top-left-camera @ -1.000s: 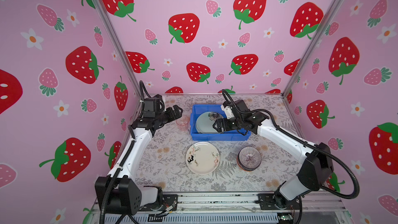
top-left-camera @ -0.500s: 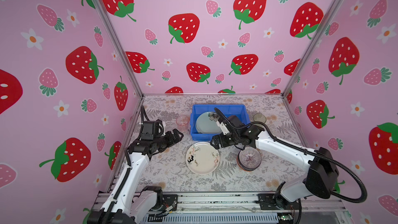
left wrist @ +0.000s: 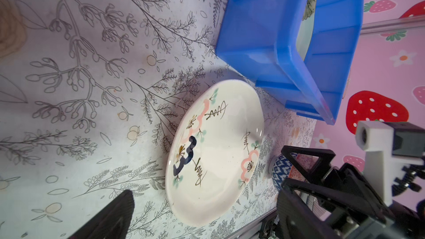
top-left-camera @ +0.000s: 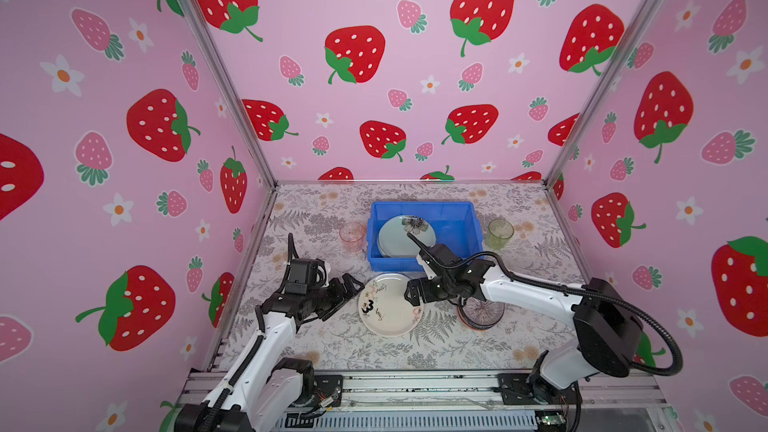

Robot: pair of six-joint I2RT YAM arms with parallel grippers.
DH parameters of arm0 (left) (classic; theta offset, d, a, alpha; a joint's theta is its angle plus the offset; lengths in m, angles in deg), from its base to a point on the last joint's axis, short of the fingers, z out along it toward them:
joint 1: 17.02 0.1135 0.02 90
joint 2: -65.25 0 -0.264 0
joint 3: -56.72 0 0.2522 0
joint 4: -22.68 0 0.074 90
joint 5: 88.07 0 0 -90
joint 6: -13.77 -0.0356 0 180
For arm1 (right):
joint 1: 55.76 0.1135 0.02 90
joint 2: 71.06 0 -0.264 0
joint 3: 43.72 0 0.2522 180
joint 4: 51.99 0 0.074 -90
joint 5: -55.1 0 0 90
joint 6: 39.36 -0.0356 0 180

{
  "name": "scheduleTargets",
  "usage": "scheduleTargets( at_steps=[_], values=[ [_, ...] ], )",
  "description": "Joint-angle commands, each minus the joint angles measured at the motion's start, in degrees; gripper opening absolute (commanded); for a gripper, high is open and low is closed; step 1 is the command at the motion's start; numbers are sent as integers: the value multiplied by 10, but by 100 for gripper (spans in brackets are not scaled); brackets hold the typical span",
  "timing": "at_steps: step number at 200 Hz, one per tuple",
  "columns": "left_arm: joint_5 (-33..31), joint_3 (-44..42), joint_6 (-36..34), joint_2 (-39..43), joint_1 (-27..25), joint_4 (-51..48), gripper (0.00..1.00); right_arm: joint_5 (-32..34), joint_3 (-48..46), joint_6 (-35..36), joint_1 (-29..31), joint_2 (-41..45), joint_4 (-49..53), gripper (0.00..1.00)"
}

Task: Place the mixed dishes into the plastic bin
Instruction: 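Move both grippers down to opposite rims of the white ink-drawing plate, then close both grippers on the rims of the white ink-drawing plate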

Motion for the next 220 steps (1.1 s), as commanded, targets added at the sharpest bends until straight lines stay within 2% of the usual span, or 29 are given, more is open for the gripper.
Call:
scheduleTargets(
  at_steps=[1, 80, 220],
  values=[
    [-11, -19, 10, 7, -16, 28, 99, -11, -8, -19, 4, -15, -42, 99],
    [-35, -45, 10, -19, -38, 66, 99, -19, 7, -13, 4, -77, -61, 99],
    [-23, -53, 17, -92, -48, 140, 99, -35, 30, -16, 11, -100, -78, 99]
  ],
)
